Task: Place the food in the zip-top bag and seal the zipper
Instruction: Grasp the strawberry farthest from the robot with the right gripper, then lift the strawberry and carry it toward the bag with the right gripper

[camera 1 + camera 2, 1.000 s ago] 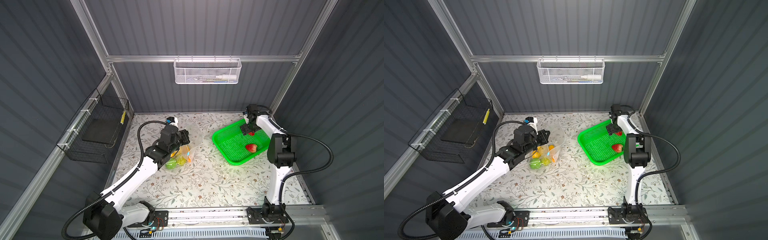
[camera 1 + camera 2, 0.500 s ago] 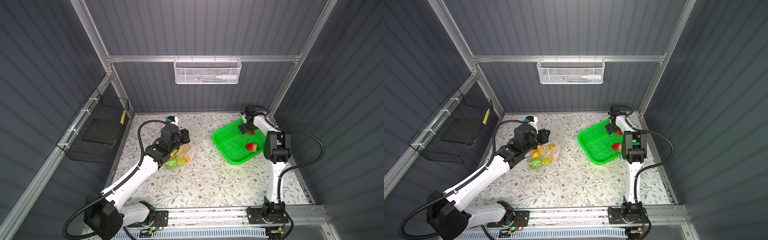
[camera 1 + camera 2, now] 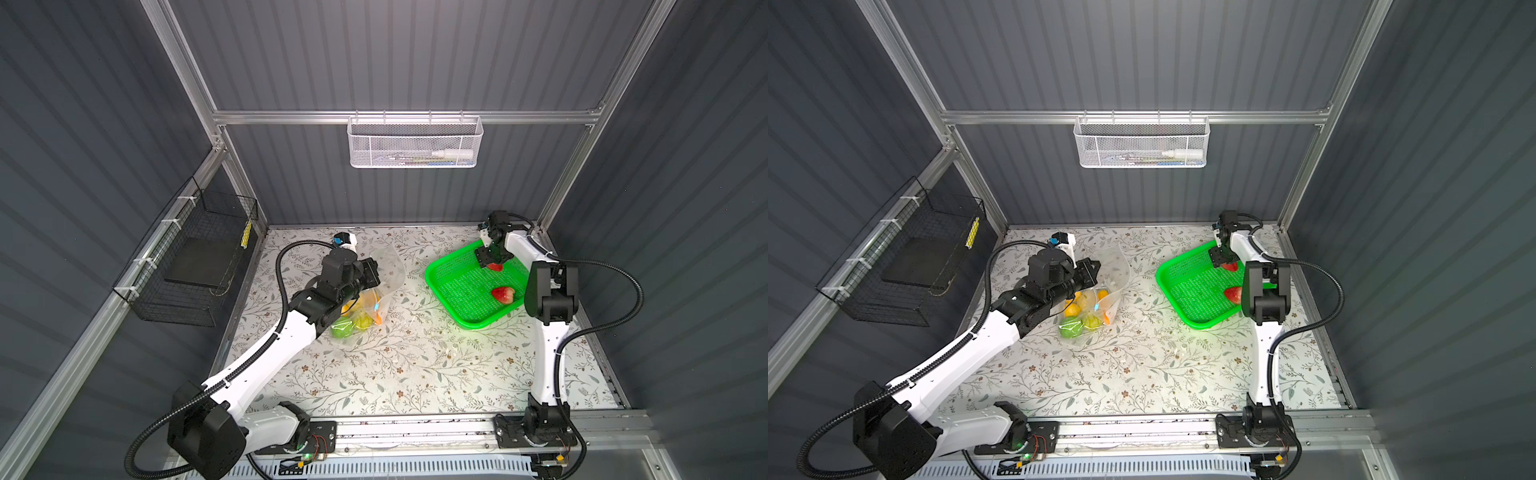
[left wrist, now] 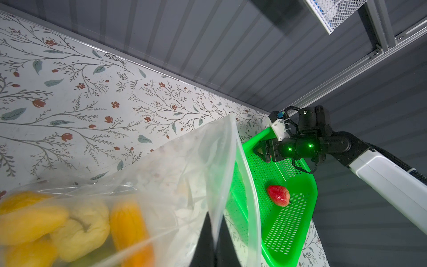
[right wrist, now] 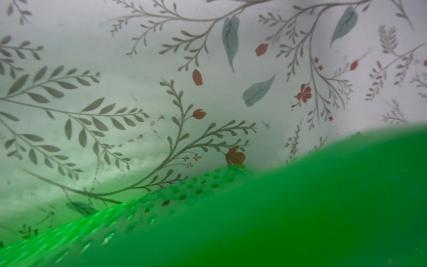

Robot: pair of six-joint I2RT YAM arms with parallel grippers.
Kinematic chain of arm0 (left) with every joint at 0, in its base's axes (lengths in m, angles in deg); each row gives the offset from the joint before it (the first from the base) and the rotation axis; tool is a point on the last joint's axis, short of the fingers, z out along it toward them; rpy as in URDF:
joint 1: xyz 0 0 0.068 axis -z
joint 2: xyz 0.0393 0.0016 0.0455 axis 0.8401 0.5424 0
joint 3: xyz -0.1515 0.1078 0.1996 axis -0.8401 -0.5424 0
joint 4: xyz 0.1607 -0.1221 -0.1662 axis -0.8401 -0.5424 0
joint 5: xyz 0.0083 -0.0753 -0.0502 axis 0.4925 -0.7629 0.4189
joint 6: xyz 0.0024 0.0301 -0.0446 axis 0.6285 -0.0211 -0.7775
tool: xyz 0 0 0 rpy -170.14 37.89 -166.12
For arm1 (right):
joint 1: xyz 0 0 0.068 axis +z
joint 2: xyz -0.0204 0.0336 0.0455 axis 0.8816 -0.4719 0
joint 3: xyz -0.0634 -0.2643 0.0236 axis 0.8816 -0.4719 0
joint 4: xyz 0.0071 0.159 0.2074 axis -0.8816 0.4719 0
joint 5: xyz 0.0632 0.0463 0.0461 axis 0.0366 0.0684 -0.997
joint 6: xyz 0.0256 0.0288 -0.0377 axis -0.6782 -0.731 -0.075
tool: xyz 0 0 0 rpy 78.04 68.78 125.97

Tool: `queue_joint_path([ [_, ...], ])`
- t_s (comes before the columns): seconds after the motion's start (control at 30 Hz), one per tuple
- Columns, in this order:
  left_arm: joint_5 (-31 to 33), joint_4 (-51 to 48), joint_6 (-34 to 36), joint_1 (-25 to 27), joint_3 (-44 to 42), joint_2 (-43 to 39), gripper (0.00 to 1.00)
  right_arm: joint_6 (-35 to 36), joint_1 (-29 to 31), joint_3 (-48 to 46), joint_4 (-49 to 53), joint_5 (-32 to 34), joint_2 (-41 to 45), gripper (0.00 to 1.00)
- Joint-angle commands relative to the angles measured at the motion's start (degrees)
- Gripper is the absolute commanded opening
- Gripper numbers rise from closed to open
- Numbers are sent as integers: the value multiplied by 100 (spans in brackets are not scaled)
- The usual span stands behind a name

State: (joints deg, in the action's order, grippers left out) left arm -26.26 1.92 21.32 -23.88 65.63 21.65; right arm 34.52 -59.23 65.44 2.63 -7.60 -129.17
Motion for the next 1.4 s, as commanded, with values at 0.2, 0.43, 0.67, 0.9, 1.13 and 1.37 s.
queue_joint_path([
  [0.2,-53,-101,-48,1,112,-62,0,31,-24,-98,169,-56,26,59],
  [0.43,-53,-76,-50,3,85,-73,0,-150,-24,-99,266,-129,166,52],
  [0.67,-62,15,-38,3,47,-66,0,-779,-7,-581,297,-117,1078,51],
  [0.9,-167,154,-35,3,33,23,0,-1338,357,-1331,175,-510,2431,51],
  [1.13,-195,167,-20,3,-33,-35,0,-1550,1490,-1236,277,-646,3261,52],
  [1.37,-134,115,-48,4,-143,-200,0,-2229,2523,-976,-460,-1550,3681,51],
])
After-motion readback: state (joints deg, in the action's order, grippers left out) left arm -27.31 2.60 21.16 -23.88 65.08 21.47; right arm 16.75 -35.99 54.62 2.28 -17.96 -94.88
